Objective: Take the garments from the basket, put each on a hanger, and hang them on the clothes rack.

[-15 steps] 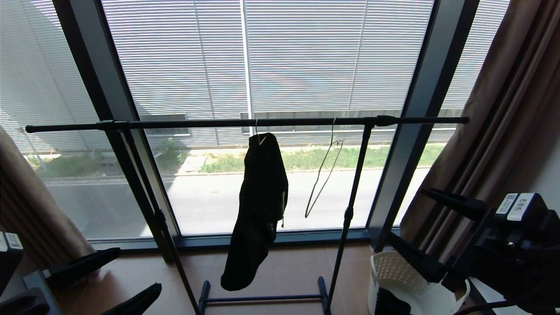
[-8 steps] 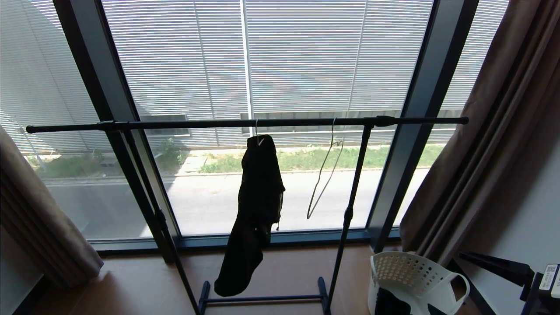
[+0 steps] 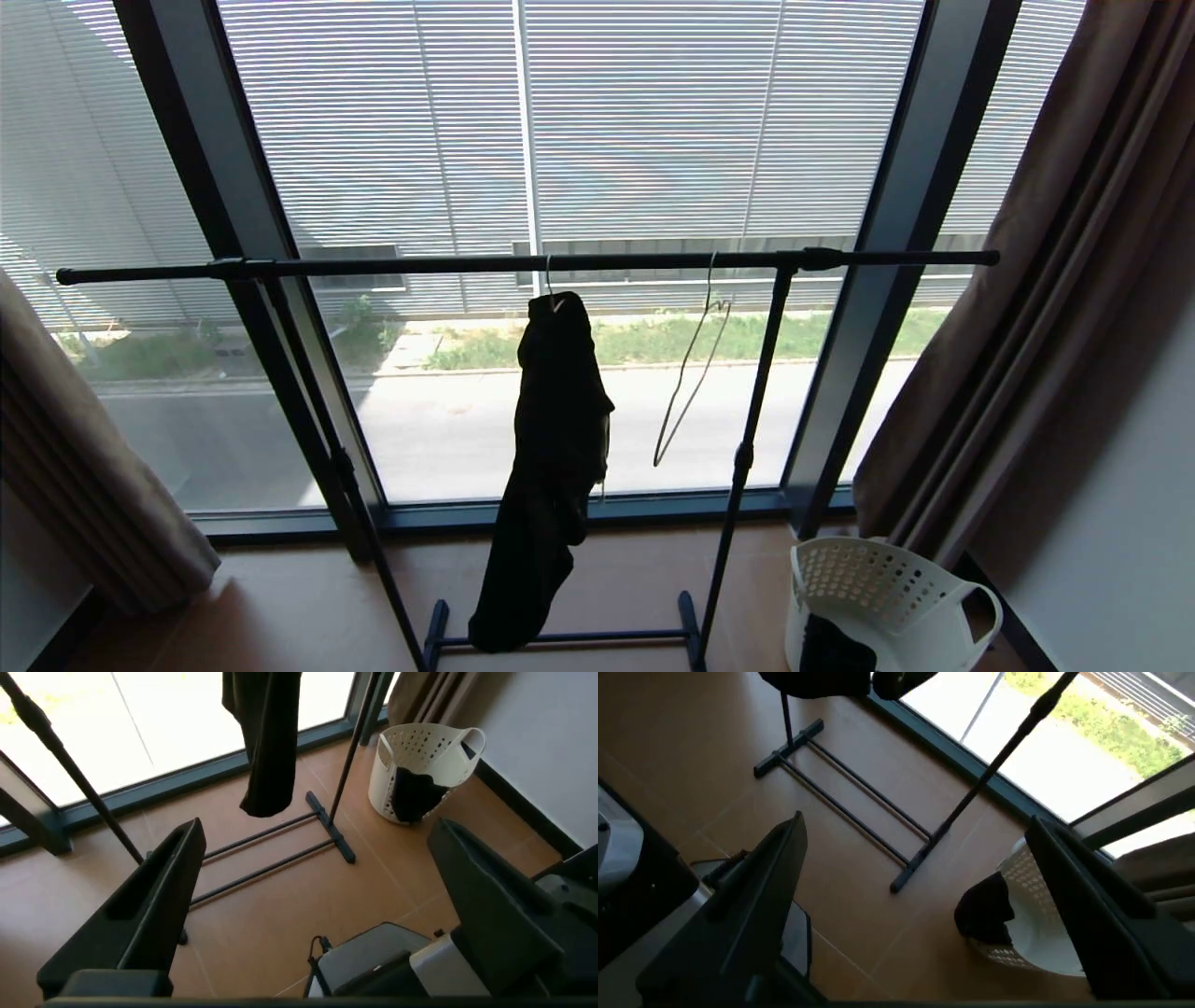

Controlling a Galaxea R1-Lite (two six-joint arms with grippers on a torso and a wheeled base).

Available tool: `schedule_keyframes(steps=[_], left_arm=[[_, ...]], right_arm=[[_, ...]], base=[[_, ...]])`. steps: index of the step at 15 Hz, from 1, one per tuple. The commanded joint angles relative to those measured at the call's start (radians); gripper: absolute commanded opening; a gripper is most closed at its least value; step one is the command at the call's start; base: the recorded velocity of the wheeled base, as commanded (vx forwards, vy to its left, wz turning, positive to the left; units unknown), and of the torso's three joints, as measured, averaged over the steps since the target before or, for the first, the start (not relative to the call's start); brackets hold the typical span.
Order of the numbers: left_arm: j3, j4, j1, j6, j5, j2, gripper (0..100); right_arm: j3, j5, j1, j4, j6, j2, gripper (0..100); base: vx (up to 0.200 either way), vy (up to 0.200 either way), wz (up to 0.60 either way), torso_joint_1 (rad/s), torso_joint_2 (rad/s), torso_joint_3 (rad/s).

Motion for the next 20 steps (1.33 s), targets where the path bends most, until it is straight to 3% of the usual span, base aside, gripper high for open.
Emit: schedule_keyframes(steps=[1,4,7,8,9,16,18,20], left_arm=[[0.001,0.000,0.060,0.007,0.015,-0.003,100],[0.001,0.000,0.112,0.012,0.017,-0.015,100],[0.001,0.000,0.260,0.032,0.011,-0.080,100],[0.001,0.000,0.262,0.032,0.011,-0.084,100],[0.001,0.001,0.279,0.033,0.011,-0.175,100],[0.001,0.001,0.273,0.035,-0.027,-0.347,100],[0.001,0.001,0.279,0.081,-0.050,-0.400,100],[0.001,0.003,0.279,0.111,-0.037,-0.400,100]], right_arm=[[-0.001,-0.042,-0.080,0.125,0.004,-0.224,100],[-0.008,-0.048,-0.161,0.144,0.022,-0.256,100],[-0.007,-0.054,-0.272,0.142,0.125,-0.263,100],[-0.007,-0.054,-0.275,0.142,0.128,-0.270,100],[-0.008,-0.081,-0.334,0.145,0.169,-0.345,100],[-0.011,-0.108,-0.463,0.188,0.169,-0.552,100],[-0.010,-0.110,-0.500,0.182,0.171,-0.658,100],[-0.008,-0.151,-0.502,0.179,0.214,-0.667,100]], base=[[0.000,0.000,0.00,0.000,0.00,0.000],[0.000,0.000,0.00,0.000,0.00,0.000],[0.000,0.000,0.00,0.000,0.00,0.000],[0.000,0.000,0.00,0.000,0.00,0.000],[0.000,0.000,0.00,0.000,0.00,0.000],[0.000,0.000,0.00,0.000,0.00,0.000],[0.000,0.000,0.00,0.000,0.00,0.000],[0.000,0.000,0.00,0.000,0.00,0.000]])
